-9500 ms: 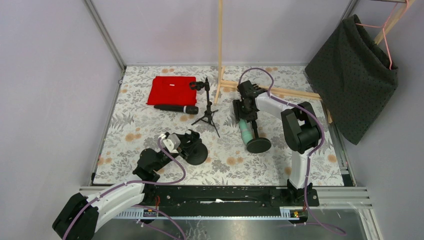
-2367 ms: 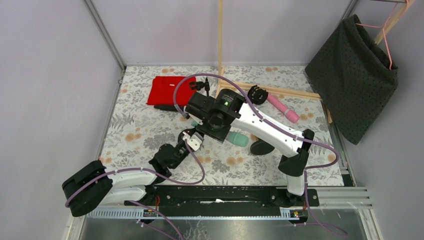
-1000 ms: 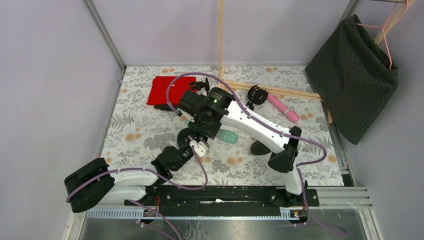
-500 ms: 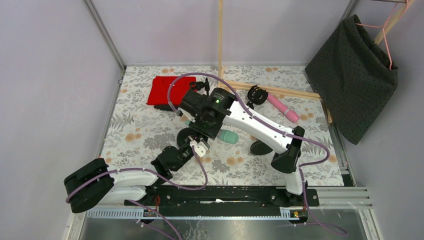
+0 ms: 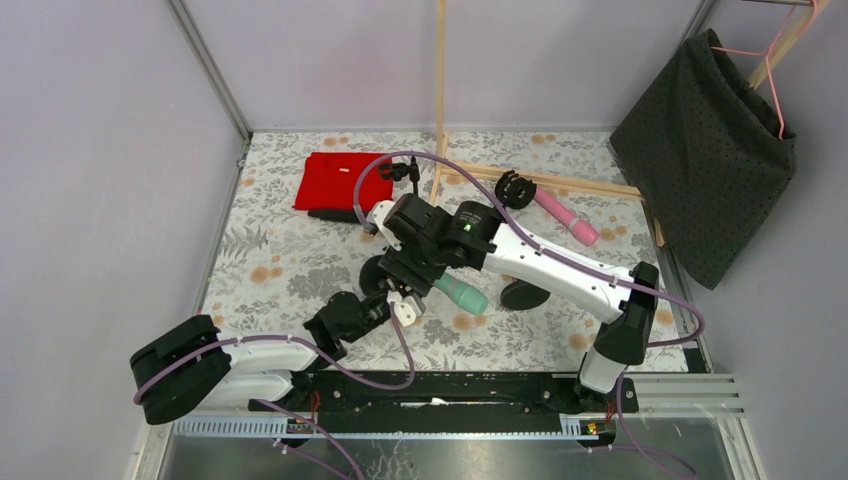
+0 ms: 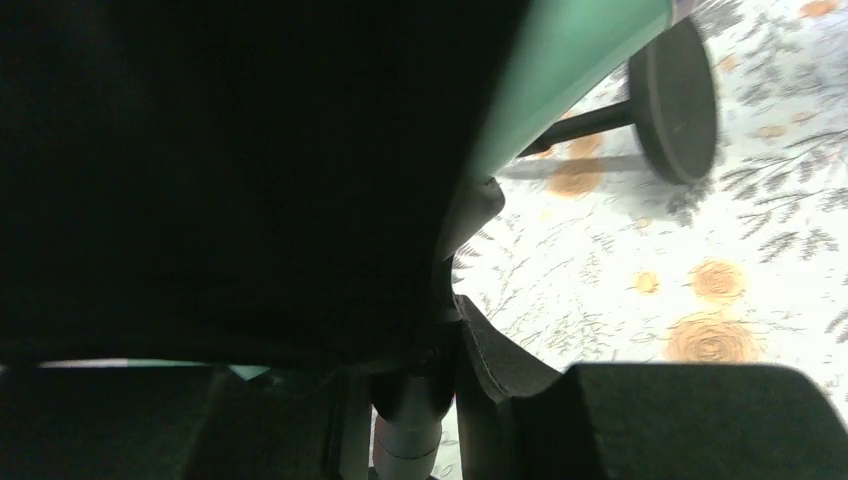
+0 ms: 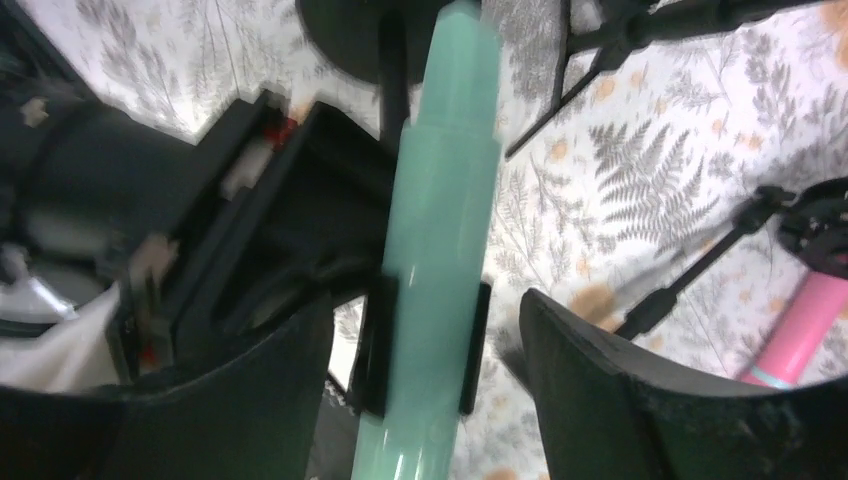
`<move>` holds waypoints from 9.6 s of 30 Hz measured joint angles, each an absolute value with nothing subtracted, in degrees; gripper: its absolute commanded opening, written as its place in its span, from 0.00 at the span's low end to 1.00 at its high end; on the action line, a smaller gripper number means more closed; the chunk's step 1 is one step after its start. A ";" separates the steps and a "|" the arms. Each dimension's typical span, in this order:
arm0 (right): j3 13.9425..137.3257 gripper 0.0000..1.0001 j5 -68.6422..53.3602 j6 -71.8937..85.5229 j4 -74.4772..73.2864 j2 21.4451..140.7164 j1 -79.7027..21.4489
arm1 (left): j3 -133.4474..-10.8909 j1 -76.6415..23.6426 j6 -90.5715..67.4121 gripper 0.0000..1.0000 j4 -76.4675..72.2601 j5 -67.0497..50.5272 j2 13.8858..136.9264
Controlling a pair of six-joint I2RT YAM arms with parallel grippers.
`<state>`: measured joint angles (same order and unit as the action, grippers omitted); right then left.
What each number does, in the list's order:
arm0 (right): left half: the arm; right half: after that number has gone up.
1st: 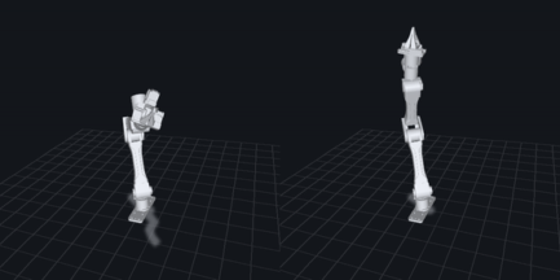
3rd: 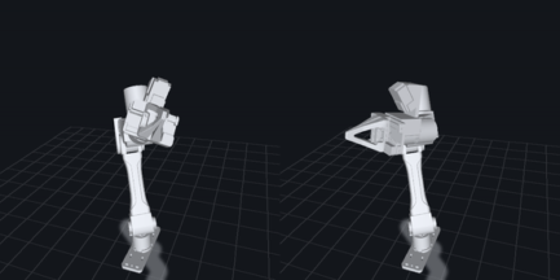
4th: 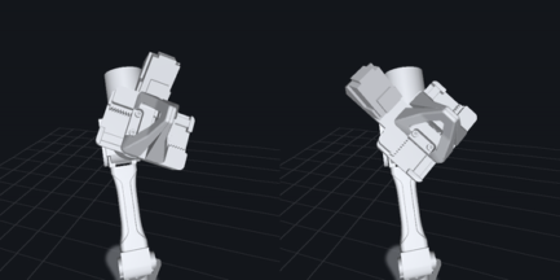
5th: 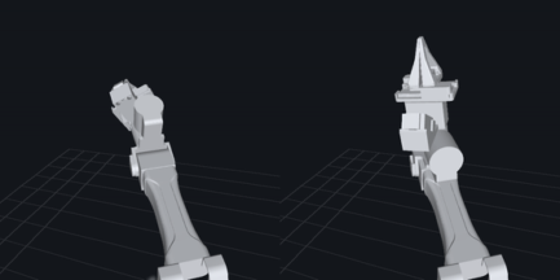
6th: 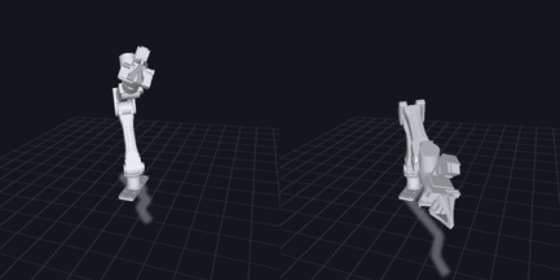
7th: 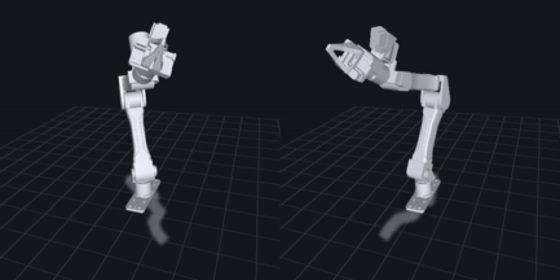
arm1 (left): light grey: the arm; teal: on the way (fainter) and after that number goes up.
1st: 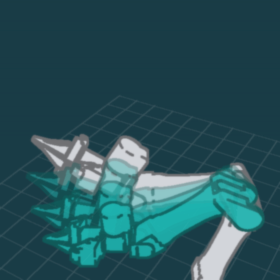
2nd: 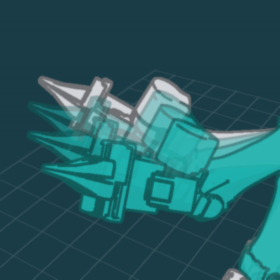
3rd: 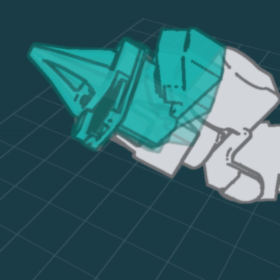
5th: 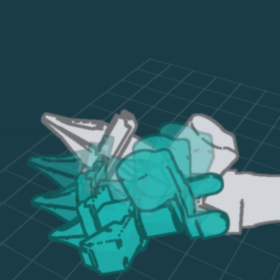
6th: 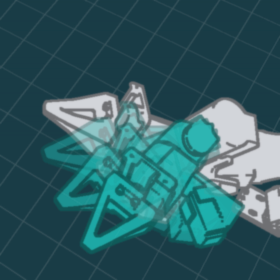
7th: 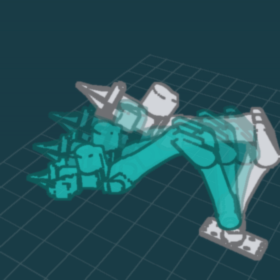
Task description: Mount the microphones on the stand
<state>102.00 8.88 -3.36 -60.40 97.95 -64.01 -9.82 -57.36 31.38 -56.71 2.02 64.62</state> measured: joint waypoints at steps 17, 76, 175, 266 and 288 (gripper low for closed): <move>103.13 0.81 9.41 5.58 -53.25 89.36 -64.07 | -10.46 -58.06 30.98 0.00 -57.54 -3.07 66.06; 85.30 0.85 21.56 17.87 -49.01 69.80 -63.02 | -5.56 4.75 -12.10 0.28 -85.67 3.88 77.08; 74.15 0.89 13.93 16.99 -43.72 63.86 -54.33 | -14.85 14.83 -39.29 0.99 -26.39 10.48 43.16; 91.44 0.70 2.87 2.92 -42.22 121.25 2.22 | -41.60 -23.97 -22.90 0.99 27.49 -5.19 39.88; 82.41 0.16 -1.43 6.04 -39.40 115.98 2.31 | -41.52 -23.97 -22.90 0.99 27.49 -3.55 37.52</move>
<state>82.41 -1.43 6.04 -39.40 115.98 2.31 -41.52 -23.97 -22.90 27.49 -3.55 37.52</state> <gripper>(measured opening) 0.451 0.988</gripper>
